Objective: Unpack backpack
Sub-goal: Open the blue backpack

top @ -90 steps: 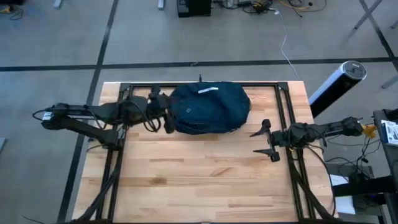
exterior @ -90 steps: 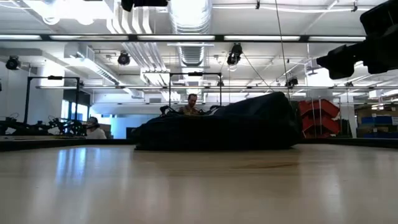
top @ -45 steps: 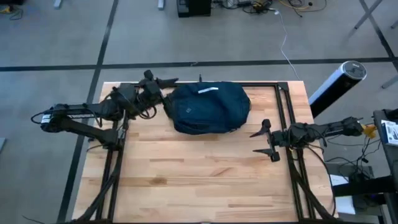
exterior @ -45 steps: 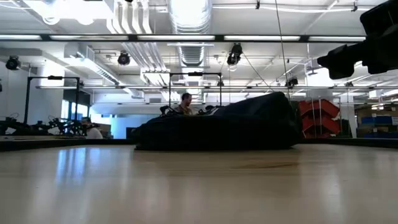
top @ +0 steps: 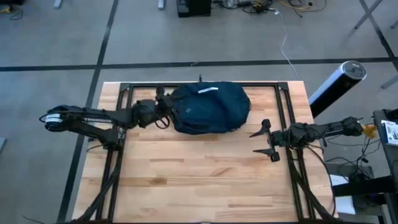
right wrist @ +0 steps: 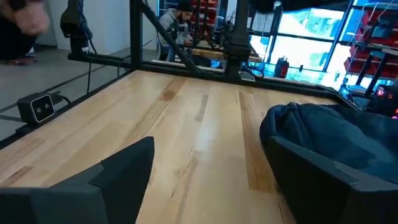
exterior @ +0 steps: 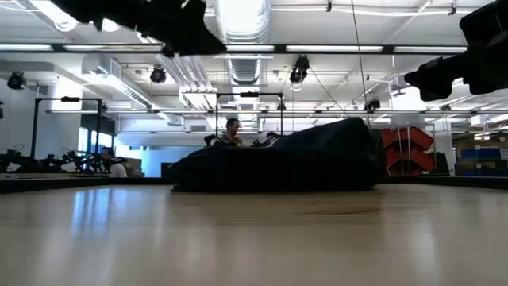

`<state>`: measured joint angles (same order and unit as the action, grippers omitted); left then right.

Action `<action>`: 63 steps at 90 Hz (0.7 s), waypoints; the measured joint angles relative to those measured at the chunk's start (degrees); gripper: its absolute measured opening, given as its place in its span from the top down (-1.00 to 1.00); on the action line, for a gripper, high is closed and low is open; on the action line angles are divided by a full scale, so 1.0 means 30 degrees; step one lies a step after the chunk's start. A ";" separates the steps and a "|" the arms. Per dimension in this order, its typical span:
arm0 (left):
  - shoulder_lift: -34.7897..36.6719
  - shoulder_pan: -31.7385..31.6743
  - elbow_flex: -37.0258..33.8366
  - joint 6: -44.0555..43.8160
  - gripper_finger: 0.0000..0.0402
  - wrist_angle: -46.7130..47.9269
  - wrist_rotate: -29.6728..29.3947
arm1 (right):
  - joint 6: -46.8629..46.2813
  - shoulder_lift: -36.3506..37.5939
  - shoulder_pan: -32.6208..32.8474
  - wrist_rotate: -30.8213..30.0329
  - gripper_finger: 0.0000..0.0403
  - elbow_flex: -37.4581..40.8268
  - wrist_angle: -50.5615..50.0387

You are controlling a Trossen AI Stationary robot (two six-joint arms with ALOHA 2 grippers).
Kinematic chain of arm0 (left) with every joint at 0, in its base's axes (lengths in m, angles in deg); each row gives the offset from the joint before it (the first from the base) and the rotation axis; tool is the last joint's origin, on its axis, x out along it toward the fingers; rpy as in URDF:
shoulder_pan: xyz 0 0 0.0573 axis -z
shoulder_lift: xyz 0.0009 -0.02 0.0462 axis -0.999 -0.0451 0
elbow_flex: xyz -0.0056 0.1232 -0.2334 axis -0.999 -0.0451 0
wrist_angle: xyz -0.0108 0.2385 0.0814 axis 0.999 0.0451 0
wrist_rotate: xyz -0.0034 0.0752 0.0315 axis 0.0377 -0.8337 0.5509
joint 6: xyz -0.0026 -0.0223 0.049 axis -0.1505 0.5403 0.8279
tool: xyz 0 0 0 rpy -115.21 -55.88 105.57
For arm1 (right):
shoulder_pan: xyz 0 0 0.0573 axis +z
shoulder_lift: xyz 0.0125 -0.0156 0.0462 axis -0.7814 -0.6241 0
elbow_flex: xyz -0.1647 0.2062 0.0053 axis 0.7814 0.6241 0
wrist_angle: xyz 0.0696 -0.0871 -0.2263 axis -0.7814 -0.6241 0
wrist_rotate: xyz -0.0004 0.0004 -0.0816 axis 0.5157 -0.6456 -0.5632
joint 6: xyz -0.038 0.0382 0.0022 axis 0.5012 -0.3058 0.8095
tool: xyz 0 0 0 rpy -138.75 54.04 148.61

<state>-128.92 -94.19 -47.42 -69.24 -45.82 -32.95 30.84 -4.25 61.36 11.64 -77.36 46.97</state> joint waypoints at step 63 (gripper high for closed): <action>-0.9005 0.3588 -0.6840 -0.2707 0.23 -1.8344 0.3256 | 0.0000 0.0004 0.0000 0.0000 -0.46 0.0000 0.0000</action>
<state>-155.94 -83.42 -67.94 -77.36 -100.85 -23.18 30.84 -4.23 61.36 11.64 -77.36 46.97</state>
